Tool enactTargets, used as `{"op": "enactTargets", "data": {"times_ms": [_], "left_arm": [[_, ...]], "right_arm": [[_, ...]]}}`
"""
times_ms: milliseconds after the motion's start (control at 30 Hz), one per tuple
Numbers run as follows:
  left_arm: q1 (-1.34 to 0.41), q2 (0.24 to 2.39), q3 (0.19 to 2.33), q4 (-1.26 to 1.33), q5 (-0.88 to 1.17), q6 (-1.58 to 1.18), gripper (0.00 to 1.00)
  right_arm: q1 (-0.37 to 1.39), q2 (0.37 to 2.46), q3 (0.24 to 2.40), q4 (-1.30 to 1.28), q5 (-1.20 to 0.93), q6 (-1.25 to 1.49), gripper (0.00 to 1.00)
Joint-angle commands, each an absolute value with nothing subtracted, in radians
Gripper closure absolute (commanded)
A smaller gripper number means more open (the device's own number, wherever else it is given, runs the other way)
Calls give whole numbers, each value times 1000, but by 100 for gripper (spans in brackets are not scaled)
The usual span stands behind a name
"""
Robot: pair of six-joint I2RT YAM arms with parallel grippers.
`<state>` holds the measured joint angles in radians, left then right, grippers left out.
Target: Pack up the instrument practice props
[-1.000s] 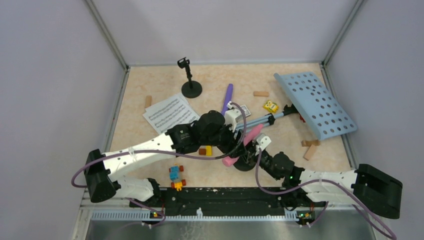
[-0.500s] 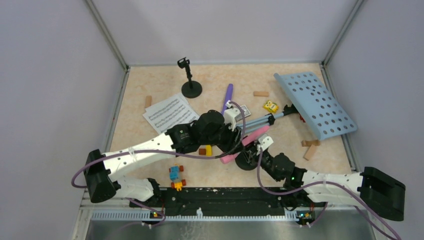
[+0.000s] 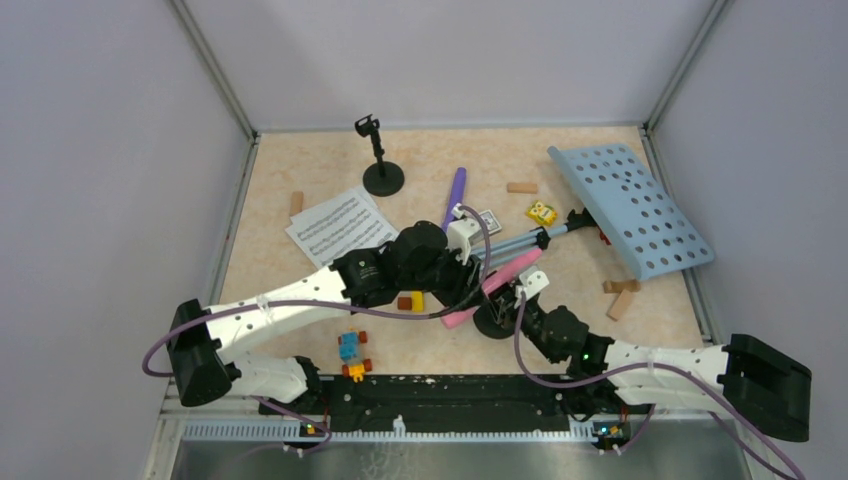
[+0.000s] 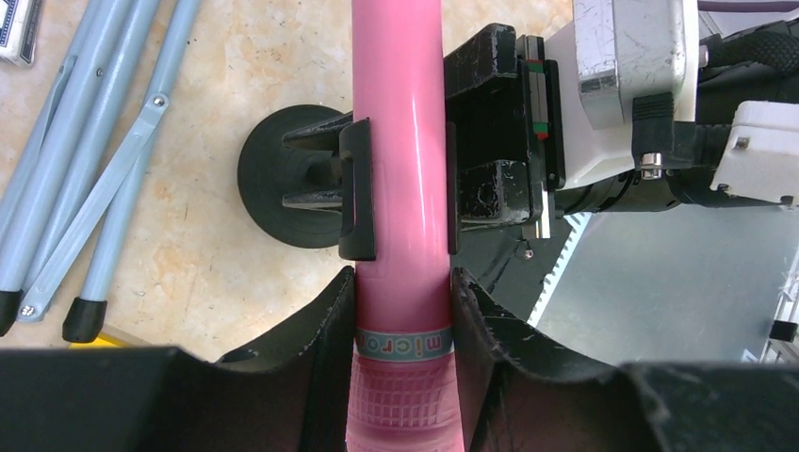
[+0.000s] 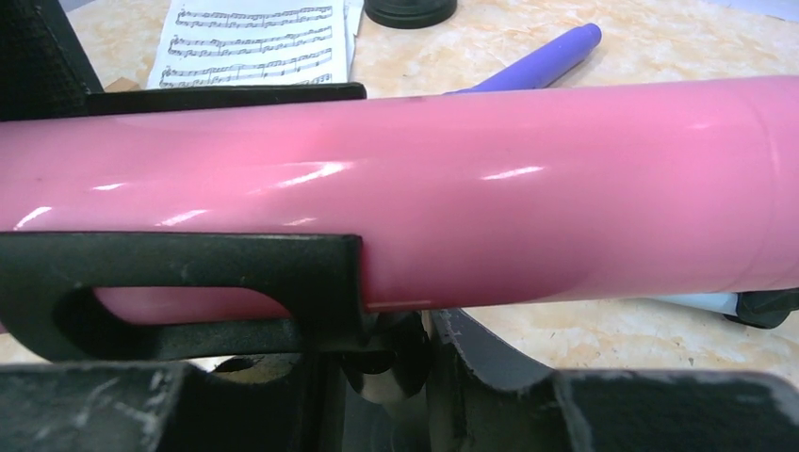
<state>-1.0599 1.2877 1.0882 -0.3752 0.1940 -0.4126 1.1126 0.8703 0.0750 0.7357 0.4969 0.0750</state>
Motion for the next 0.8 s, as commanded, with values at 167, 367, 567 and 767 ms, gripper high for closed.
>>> {"op": "enactTargets", "data": {"times_ms": [167, 367, 567, 767], "left_arm": [[-1067, 1319, 1108, -512, 309, -399, 41], [-1067, 1341, 1120, -515, 310, -396, 37], [-1067, 1348, 1153, -490, 281, -394, 28], [-1065, 1343, 1199, -444, 216, -392, 25]], "right_arm": [[1095, 841, 111, 819, 603, 115, 100], [1094, 826, 109, 813, 586, 110, 100], [1094, 821, 97, 827, 503, 103, 100], [1094, 811, 83, 825, 416, 89, 100]]}}
